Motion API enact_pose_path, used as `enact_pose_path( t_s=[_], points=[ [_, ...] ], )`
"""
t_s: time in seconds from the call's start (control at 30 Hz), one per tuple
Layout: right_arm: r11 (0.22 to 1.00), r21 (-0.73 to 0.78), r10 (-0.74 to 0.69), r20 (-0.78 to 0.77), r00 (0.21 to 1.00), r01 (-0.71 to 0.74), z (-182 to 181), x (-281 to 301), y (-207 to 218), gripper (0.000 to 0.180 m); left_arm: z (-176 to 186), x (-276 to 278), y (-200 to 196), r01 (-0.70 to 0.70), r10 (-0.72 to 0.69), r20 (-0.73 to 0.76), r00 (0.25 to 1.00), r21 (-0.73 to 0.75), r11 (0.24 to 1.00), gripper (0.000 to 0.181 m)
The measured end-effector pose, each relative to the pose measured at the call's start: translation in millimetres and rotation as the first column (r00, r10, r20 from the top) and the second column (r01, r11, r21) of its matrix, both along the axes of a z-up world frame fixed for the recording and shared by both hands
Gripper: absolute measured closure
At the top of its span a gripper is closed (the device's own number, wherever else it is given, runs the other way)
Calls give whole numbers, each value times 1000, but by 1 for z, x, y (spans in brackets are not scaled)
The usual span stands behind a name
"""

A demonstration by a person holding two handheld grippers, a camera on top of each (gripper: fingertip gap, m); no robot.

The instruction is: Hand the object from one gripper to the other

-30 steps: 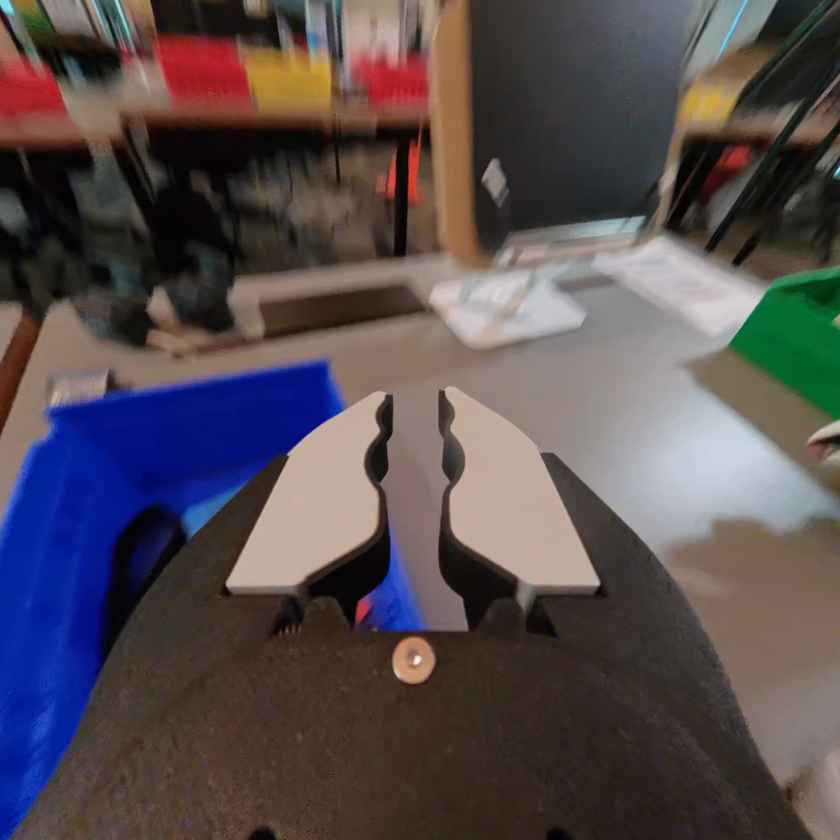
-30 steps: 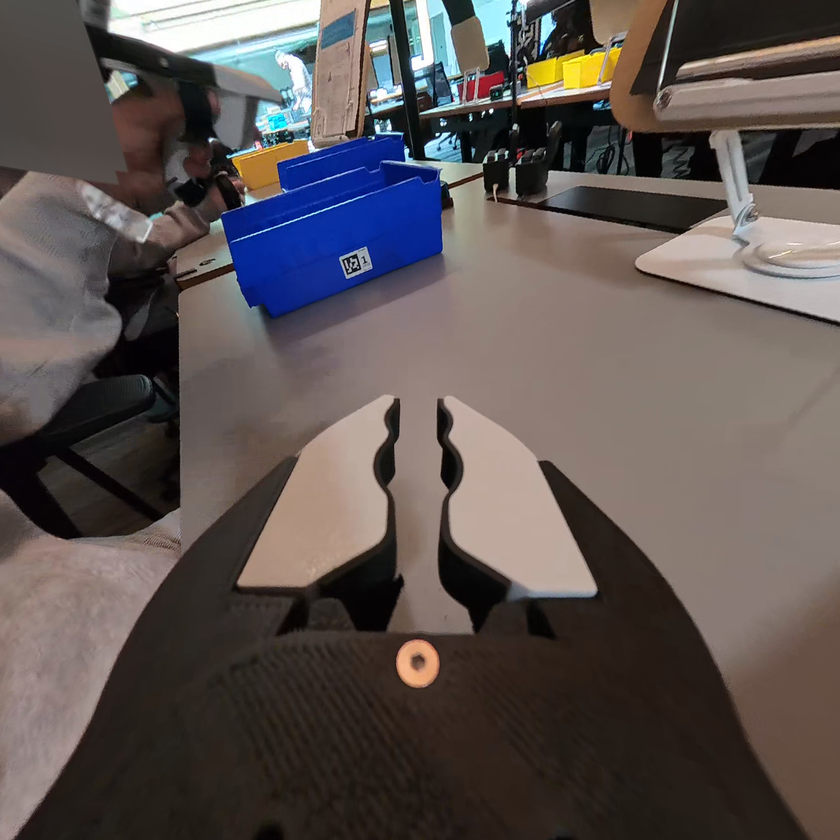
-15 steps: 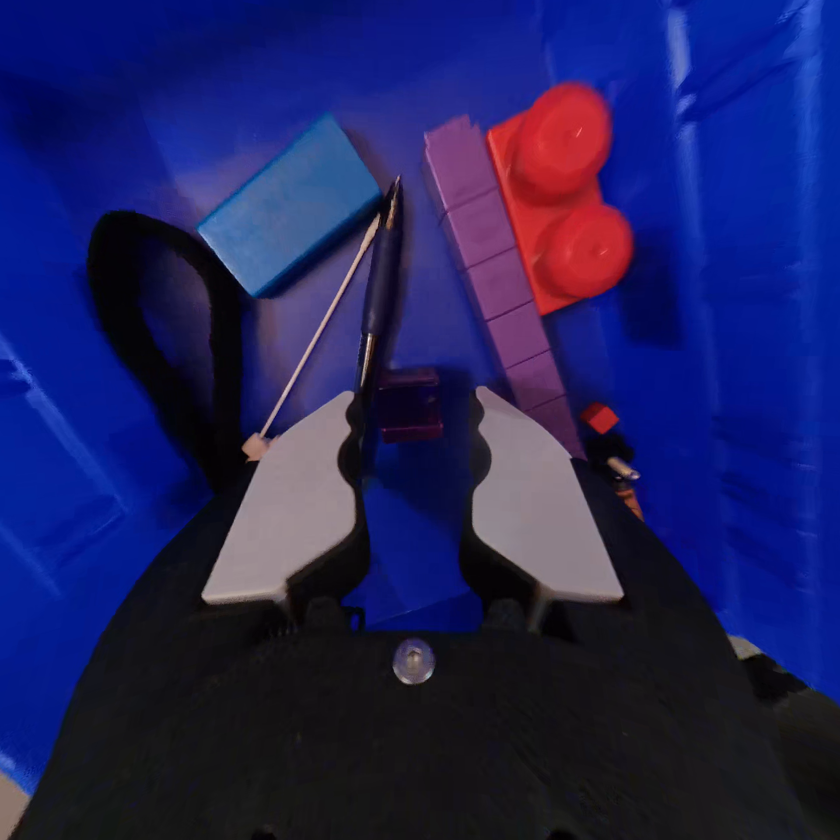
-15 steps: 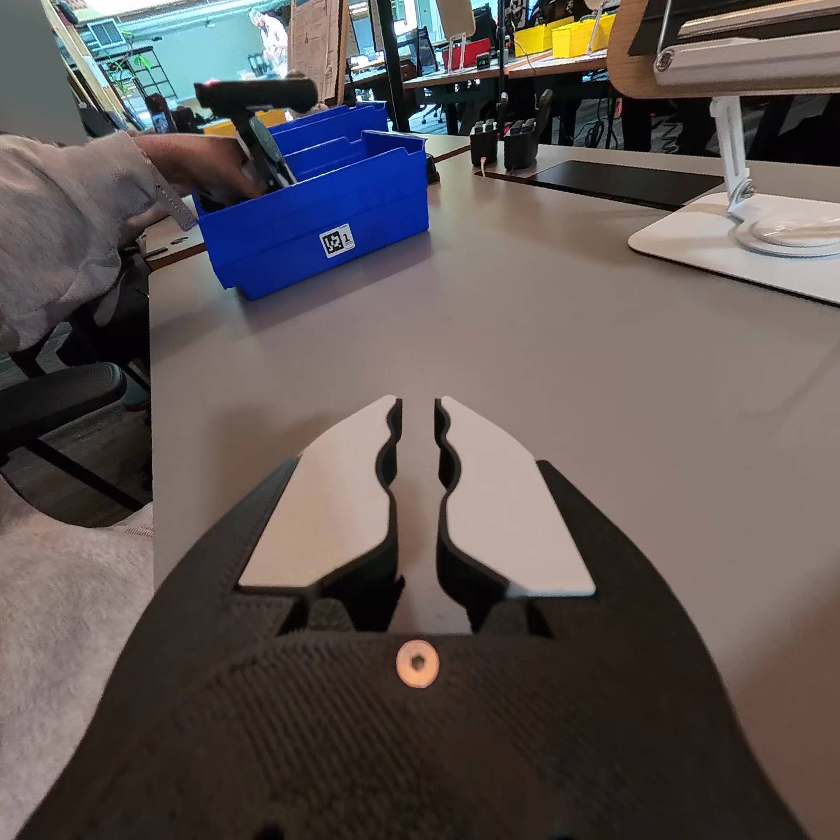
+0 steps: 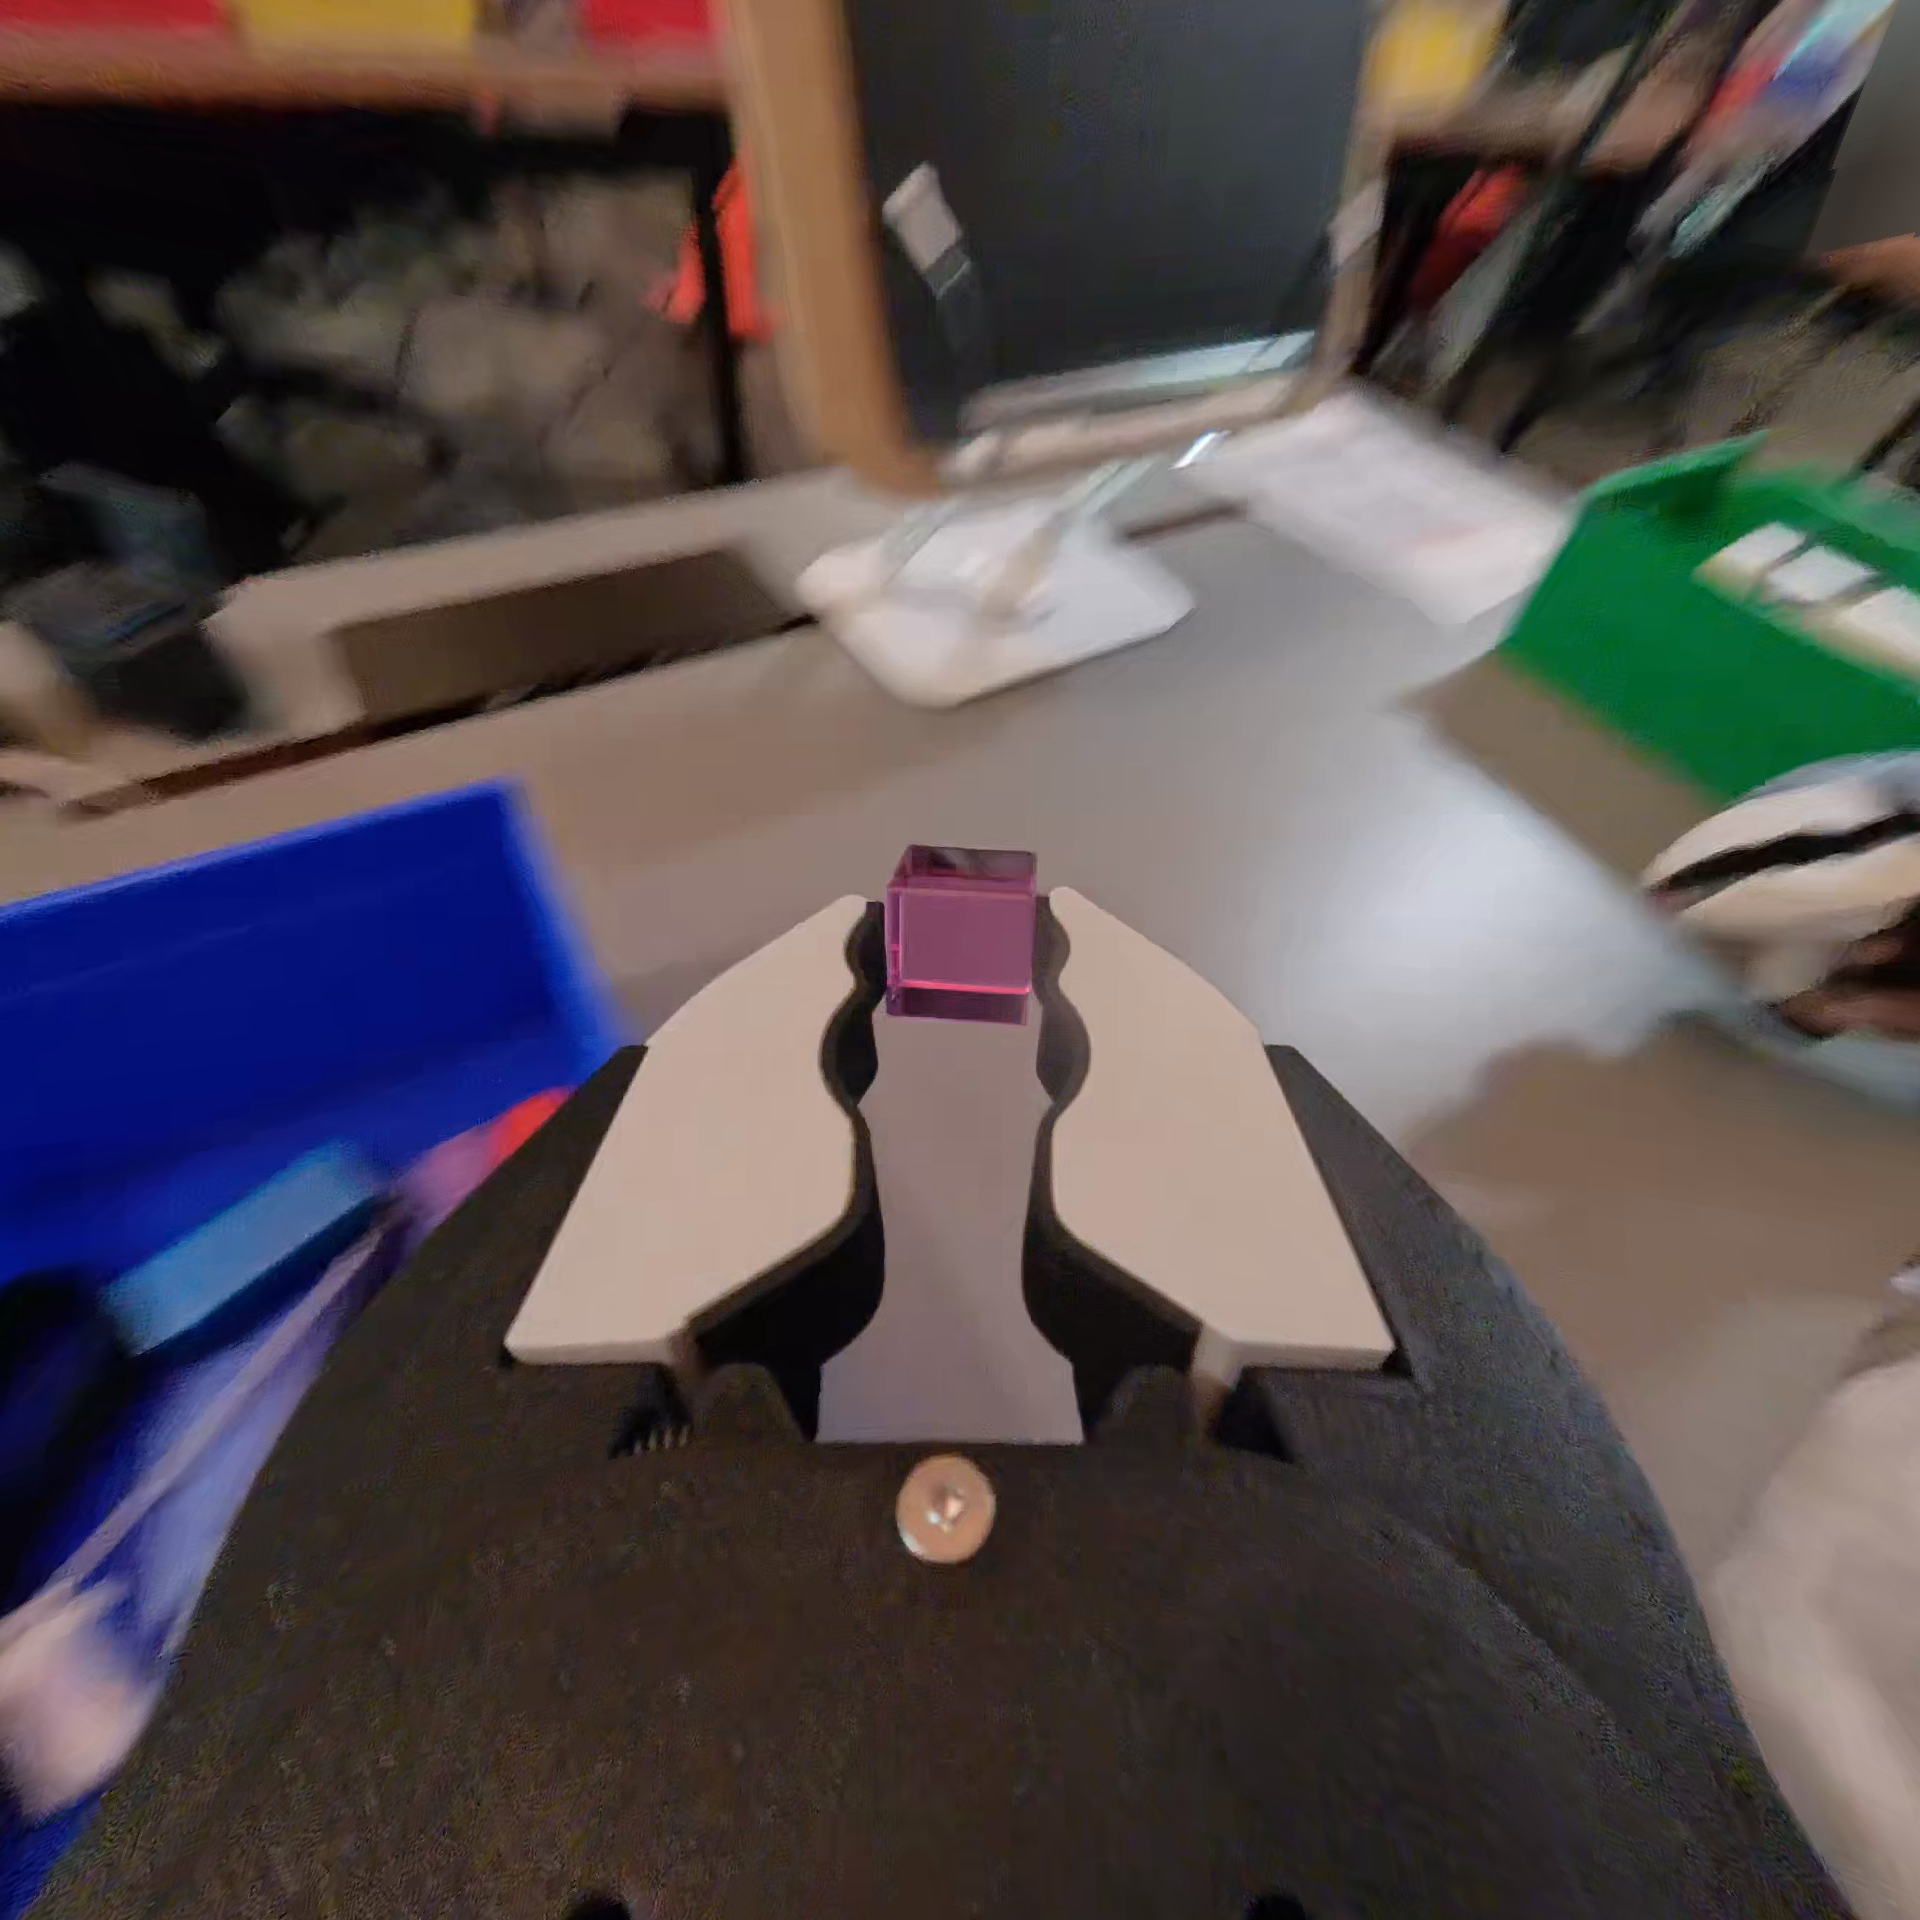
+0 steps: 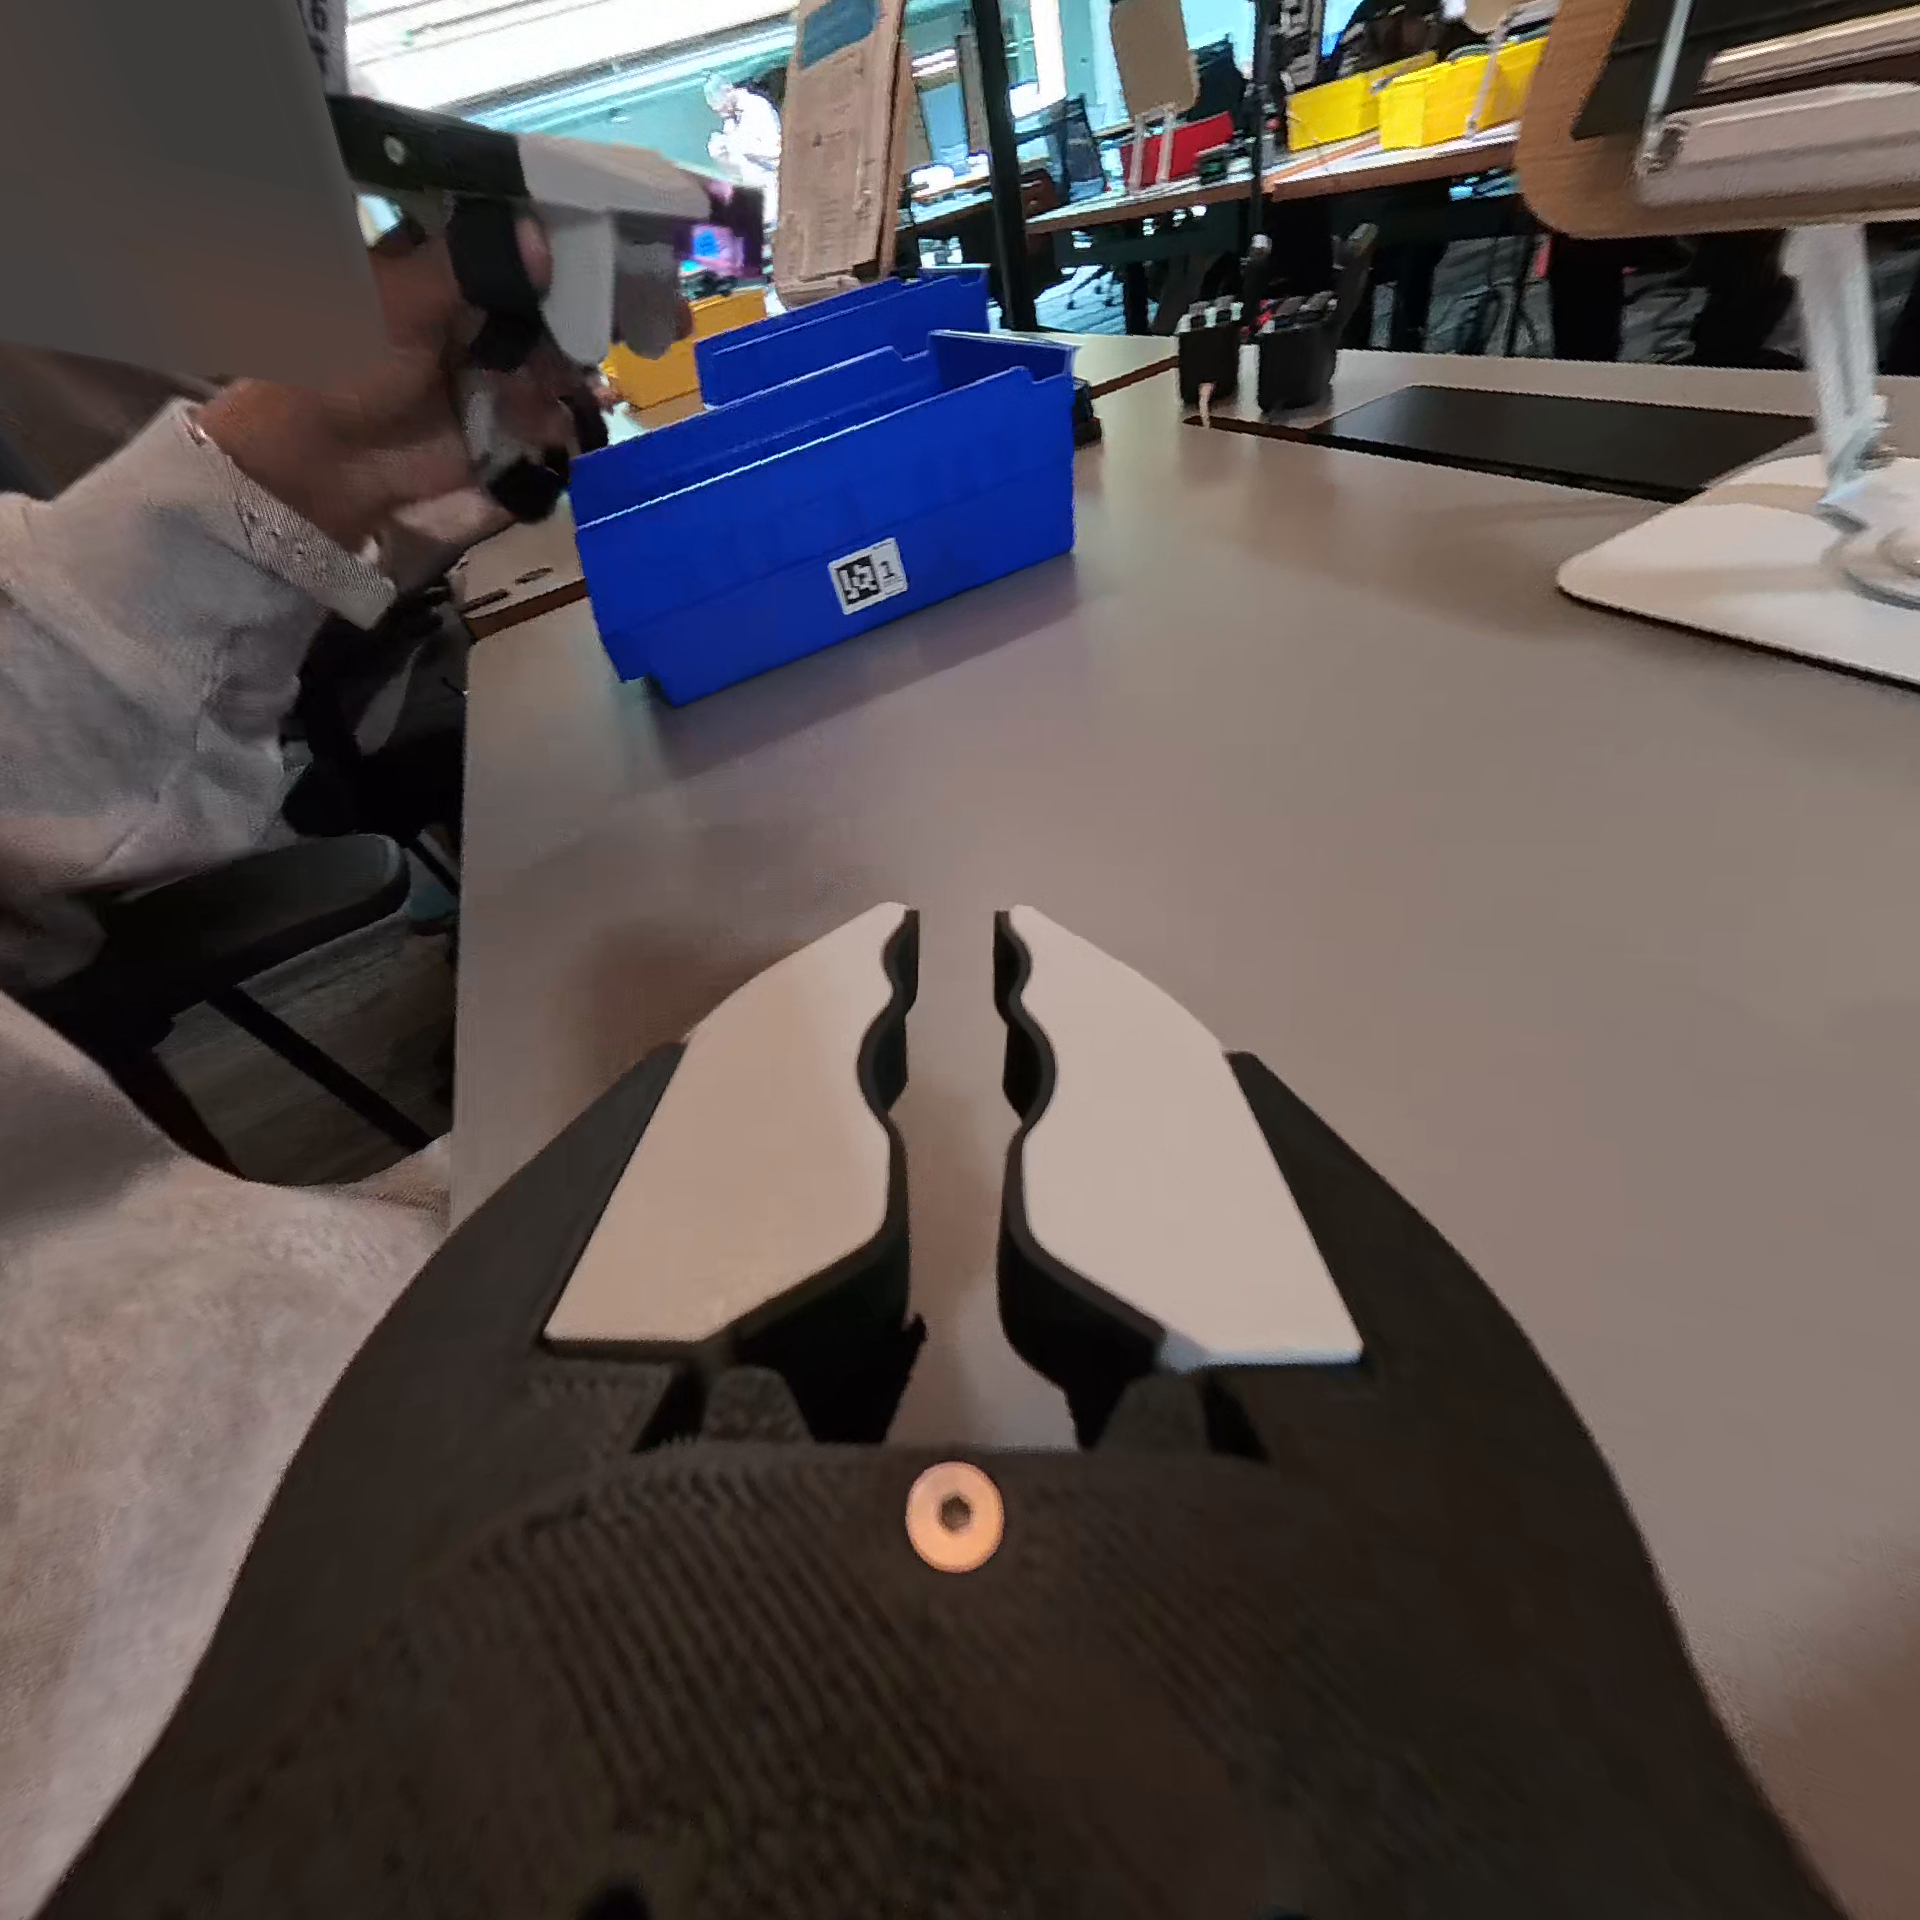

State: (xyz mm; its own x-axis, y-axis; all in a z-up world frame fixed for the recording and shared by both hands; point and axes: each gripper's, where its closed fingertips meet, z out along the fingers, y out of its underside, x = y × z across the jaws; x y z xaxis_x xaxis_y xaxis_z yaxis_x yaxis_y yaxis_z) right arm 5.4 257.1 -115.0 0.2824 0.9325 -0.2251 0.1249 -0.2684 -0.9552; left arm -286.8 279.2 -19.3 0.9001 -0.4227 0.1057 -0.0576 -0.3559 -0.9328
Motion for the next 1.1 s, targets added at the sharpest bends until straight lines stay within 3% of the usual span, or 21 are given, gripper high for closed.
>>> enact_pose_path(
  t_s=[0.03,0.13,0.23,0.4,0.7,0.83,1.1],
  points=[
    [1000,12,20,2,1000,-20,1,-2,-4,165,5,31,-3,30,-35,86,996,58,998,154],
    [993,95,67,21,998,-69,5,-2,-15,163,5,131,-15,194,-241,331,913,169,966,154],
    [992,74,104,-53,993,-100,17,5,-22,164,-22,208,-18,310,-337,508,793,139,940,154],
    [996,-58,64,-145,987,-73,21,25,-17,154,-59,282,-46,546,-517,552,654,129,828,154],
    [996,-87,-25,-152,988,12,19,56,-27,150,-67,332,-58,712,-675,492,550,147,687,154],
    [994,-111,-7,-160,987,-11,17,54,-29,148,-63,331,-54,709,-649,568,506,154,688,155],
    [988,-139,45,-179,983,-71,17,35,-41,142,-67,334,-56,711,-655,551,517,149,687,155]
  ],
)
